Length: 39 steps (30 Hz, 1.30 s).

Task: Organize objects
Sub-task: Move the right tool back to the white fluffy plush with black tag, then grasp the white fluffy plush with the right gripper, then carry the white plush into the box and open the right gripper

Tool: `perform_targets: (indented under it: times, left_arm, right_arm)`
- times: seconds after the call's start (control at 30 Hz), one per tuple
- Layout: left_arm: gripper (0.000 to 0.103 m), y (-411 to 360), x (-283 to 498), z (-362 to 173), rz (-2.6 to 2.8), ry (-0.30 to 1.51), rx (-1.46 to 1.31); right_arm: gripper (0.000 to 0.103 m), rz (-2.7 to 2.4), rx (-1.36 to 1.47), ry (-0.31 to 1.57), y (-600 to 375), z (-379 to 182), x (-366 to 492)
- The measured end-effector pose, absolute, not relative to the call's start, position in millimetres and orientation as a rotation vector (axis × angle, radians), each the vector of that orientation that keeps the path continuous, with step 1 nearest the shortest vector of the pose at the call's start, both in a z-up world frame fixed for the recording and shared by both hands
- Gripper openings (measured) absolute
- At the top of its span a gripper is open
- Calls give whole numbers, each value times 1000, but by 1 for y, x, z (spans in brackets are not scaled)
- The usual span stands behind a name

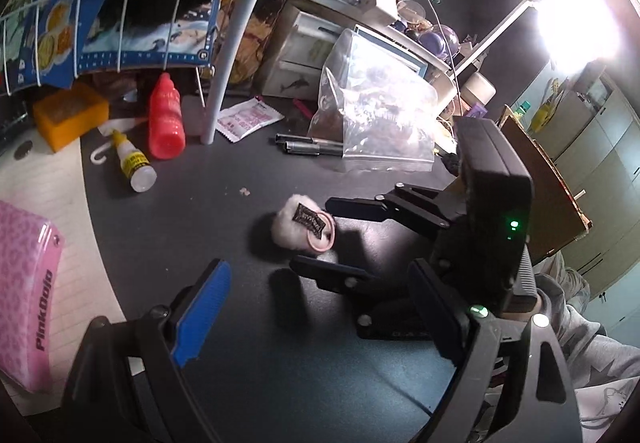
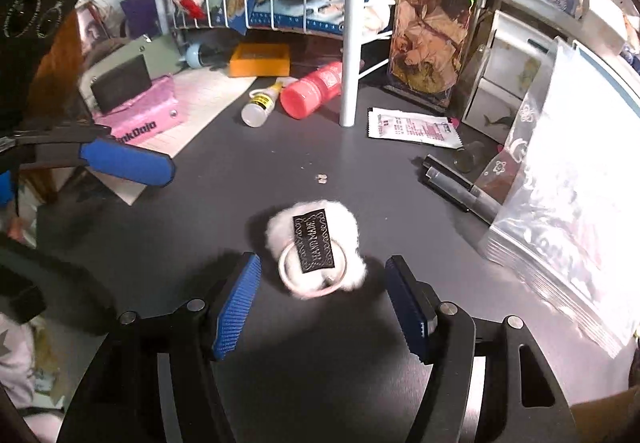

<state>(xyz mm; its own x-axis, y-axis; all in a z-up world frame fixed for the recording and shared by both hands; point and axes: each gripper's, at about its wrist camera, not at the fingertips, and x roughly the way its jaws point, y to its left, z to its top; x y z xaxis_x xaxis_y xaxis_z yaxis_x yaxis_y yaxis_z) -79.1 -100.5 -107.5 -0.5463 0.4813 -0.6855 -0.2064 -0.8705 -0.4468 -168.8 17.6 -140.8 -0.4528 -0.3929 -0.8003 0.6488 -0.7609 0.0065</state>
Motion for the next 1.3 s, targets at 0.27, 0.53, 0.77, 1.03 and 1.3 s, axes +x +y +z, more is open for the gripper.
perform_targets:
  times: [0.27, 0.53, 0.77, 1.03, 1.3]
  left_arm:
    - [88, -104, -82, -112, 2404, -475, -1217]
    - [88, -99, -87, -111, 2372, -483, -1217]
    - [59, -88, -83, -99, 2329, -457, -1178]
    - [30, -70, -72, -62, 2332, -344, -1088]
    - [29, -45, -73, -20, 2329, -237, -1021]
  right_arm:
    - [29, -2205, 1068, 426, 16, -138, -169]
    - [28, -2160, 961, 432, 16, -117, -135]
    - [28, -2152, 860, 439, 19, -89, -104]
    - [28, -2181, 787, 469, 24, -59, -85]
    - [28, -2249, 733, 473, 46, -22, -73]
